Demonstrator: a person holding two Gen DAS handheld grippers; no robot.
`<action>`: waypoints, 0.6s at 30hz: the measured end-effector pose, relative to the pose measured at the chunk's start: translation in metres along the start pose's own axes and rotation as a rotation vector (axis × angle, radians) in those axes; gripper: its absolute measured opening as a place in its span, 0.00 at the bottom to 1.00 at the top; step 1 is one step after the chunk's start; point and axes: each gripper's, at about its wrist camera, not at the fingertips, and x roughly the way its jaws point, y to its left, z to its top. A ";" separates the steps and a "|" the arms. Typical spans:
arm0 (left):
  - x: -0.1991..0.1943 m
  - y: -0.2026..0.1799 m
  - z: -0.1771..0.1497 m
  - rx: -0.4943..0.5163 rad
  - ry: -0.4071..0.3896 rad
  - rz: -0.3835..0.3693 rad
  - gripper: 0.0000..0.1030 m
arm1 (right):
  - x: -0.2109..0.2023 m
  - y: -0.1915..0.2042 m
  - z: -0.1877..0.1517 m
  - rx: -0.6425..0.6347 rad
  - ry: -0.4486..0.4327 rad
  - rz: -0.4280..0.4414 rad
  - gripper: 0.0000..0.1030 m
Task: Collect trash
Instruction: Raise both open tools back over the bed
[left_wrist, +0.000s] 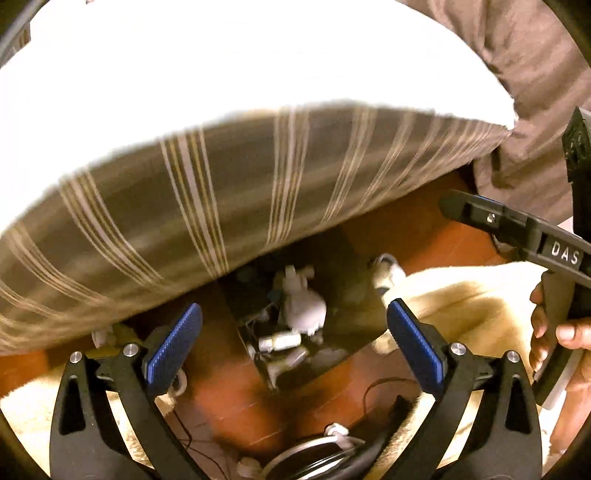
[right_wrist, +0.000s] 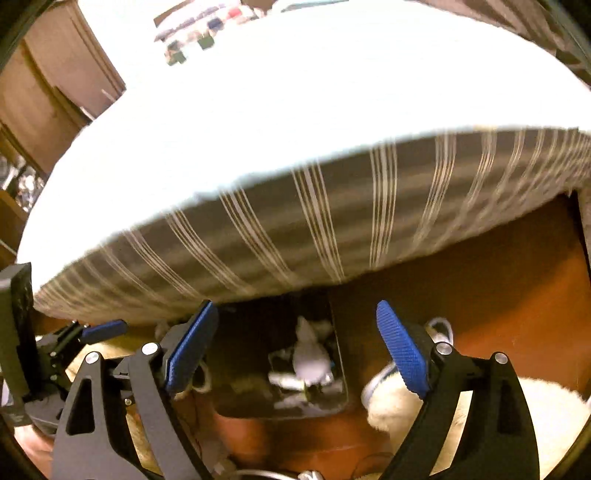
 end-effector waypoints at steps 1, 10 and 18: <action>-0.012 -0.001 0.005 0.007 -0.026 -0.002 0.92 | -0.010 0.002 0.007 -0.008 -0.029 0.004 0.86; -0.071 0.000 0.058 -0.011 -0.186 0.018 0.92 | -0.061 0.022 0.065 -0.092 -0.190 -0.004 0.93; -0.103 0.019 0.125 -0.017 -0.290 0.105 0.92 | -0.050 0.034 0.130 -0.128 -0.227 -0.003 0.93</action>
